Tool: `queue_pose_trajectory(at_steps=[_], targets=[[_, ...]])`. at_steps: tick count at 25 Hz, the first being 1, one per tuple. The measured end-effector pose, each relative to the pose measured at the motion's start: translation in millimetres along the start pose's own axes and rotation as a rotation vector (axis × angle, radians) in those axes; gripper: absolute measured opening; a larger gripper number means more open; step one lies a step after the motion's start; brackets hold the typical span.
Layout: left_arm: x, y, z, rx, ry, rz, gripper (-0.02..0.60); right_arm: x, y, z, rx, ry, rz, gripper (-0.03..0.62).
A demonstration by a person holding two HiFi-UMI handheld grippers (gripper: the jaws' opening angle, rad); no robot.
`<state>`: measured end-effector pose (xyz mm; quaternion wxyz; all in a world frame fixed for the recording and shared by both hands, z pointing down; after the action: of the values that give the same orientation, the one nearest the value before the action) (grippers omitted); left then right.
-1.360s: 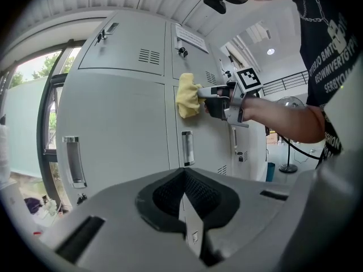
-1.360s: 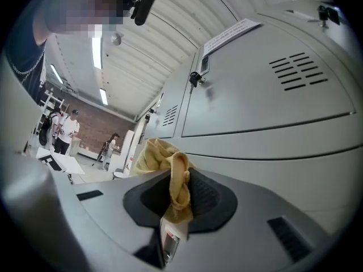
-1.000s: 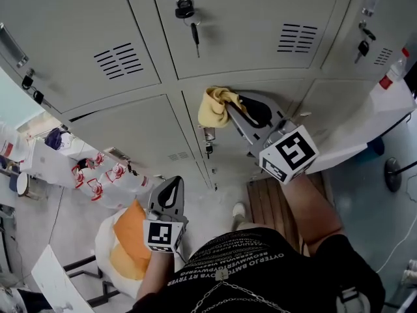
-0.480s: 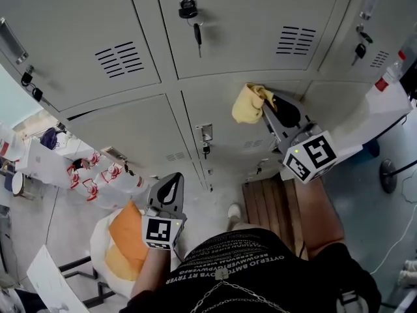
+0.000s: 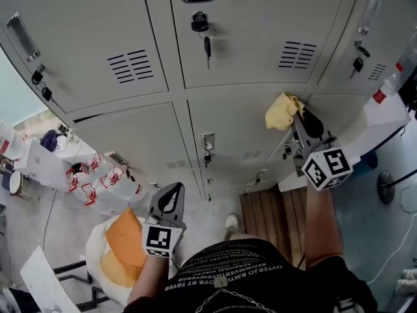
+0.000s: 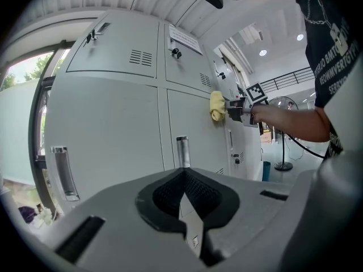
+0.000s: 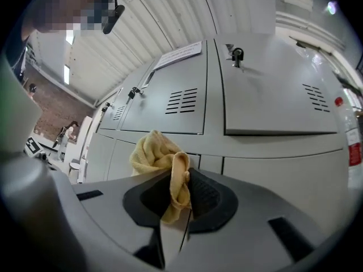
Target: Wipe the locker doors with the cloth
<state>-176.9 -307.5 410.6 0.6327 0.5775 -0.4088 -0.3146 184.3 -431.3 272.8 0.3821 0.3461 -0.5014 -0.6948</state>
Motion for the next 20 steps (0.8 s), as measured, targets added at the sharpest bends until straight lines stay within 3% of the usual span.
queue_pose_trajectory(at_steps=[4, 7, 14, 20], targets=[[-3, -1, -4, 0.001, 0.009, -0.002, 0.005, -9, 7, -5, 0.012, 0.065, 0.043, 0.057], [-5, -2, -7, 0.01, 0.017, -0.007, 0.005, -14, 5, -1, 0.017, 0.063, 0.039, 0.057], [-20, 2, -8, 0.005, 0.011, 0.002, 0.005, -20, -10, 52, 0.01, -0.112, -0.035, 0.057], [-39, 9, -9, -0.013, -0.003, 0.014, 0.005, 3, -1, 110, 0.055, -0.255, -0.02, 0.057]])
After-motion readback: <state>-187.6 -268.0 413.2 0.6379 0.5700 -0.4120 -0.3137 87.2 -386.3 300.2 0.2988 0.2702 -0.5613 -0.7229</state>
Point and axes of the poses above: the fingertips, and each gripper's own axes: x forward along the fingers, z to its left, y out of its underside, the point moved 9 cm from there along -x, backward along the fingers, and after that the axes turned 6 degrees about -x, right-handed, at the moved point
